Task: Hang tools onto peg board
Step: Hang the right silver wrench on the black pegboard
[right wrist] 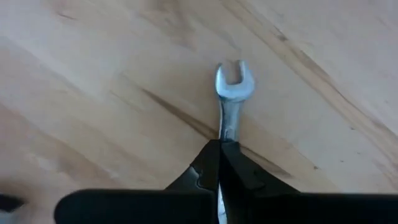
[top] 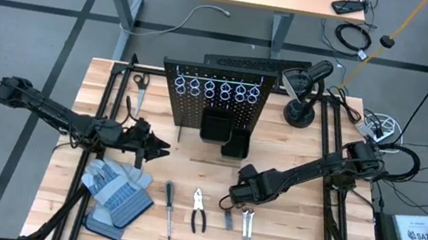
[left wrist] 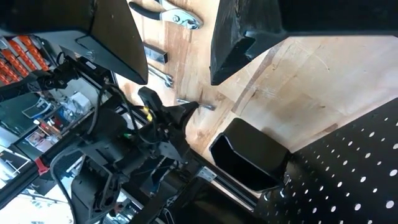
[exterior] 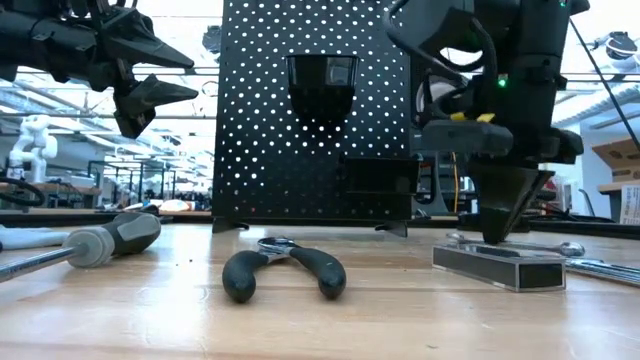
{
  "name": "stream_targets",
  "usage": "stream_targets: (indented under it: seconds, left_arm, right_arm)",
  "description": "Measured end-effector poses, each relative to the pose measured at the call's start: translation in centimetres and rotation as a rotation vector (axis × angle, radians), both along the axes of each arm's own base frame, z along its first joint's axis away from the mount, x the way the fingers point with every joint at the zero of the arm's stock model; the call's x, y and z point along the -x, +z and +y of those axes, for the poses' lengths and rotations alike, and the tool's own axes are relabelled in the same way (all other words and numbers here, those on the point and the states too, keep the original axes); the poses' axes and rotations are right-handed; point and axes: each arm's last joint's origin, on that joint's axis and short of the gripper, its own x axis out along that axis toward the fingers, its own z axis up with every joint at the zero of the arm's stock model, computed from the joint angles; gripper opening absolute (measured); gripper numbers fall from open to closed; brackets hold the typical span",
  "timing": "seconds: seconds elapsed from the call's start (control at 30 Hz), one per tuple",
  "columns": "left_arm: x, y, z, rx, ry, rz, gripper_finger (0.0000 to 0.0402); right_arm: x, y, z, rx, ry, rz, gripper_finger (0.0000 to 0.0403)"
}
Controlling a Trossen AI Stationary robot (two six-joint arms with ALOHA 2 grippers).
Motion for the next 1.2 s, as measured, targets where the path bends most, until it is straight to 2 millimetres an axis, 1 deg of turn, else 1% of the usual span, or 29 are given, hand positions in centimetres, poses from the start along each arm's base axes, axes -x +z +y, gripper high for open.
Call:
stream_targets:
  seconds: [0.43,0.6,0.77,0.87,1.03,1.13,1.2]
  left_arm:
    - [0.0,0.0,0.0,-0.001,0.0,0.0,0.0182]
    - [0.0,0.0,0.0,-0.001,0.0,0.0,0.0182]
    - [0.0,0.0,0.0,-0.001,0.0,0.0,0.0182]
    - [0.0,0.0,0.0,-0.002,0.0,0.0,0.0182]
    - [0.0,0.0,0.0,-0.001,0.0,0.0,0.0182]
    - [0.0,0.0,0.0,-0.001,0.0,0.0,0.0182]
    - [0.0,0.0,0.0,-0.001,0.0,0.0,0.0182]
  right_arm:
    - [-1.4,2.2,1.1,0.016,0.061,-0.078,0.0001]
    - [-1.4,2.4,1.1,0.014,0.094,-0.075,0.0001]
    - [-2.1,2.5,1.4,0.013,0.2,-0.135,0.0006]
    - [-2.0,2.5,1.4,0.021,0.229,-0.121,0.0034]
    - [-1.8,2.4,1.6,0.002,0.257,-0.099,0.0109]
    - [-1.1,1.5,1.7,-0.026,0.259,-0.059,0.0148]
    - [-0.6,0.9,1.7,-0.042,0.24,-0.039,0.0162]
